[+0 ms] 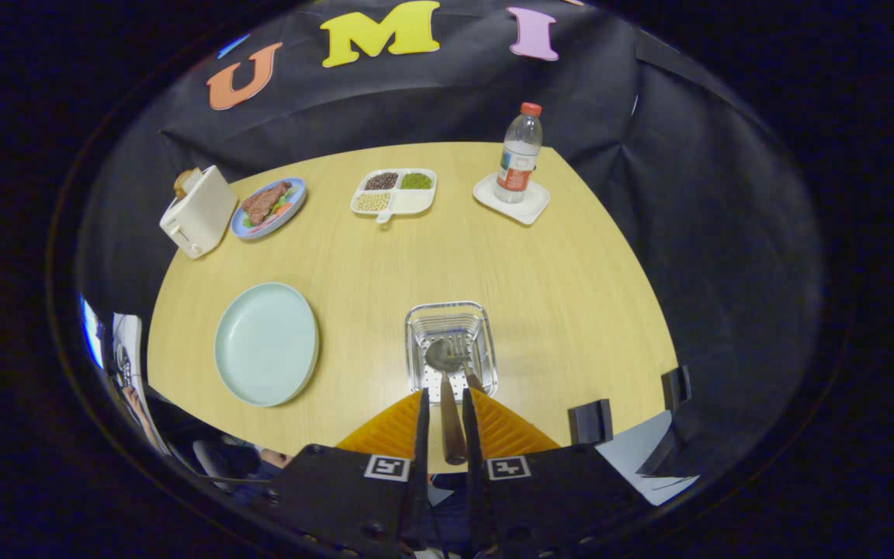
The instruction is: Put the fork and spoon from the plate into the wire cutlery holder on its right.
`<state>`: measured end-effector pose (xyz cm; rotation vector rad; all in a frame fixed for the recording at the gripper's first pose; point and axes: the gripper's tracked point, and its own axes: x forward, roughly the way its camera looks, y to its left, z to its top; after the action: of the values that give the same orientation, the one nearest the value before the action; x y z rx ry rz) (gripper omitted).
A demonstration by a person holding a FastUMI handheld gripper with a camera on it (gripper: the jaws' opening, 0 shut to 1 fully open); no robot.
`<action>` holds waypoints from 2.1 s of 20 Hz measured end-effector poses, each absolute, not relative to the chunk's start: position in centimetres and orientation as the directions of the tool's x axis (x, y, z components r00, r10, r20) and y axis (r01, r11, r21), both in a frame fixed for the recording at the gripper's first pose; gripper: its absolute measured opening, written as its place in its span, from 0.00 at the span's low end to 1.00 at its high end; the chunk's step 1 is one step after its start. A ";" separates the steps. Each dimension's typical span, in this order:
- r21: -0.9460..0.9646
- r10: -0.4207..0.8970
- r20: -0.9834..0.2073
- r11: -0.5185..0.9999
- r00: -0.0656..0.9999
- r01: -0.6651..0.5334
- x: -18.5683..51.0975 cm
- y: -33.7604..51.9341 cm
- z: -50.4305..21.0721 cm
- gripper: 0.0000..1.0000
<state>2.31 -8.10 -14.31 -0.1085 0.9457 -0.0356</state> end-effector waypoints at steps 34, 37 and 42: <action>-0.115 0.024 0.050 0.993 0.998 -0.018 -13.7 4.1 4.3 0.96; -0.121 -0.001 0.086 0.993 0.996 0.011 -14.0 3.9 4.4 0.96; -0.111 0.013 0.083 0.994 0.996 -0.004 -14.1 4.1 3.4 0.96</action>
<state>-14.10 4.13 3.35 -0.1105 -0.0836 0.0087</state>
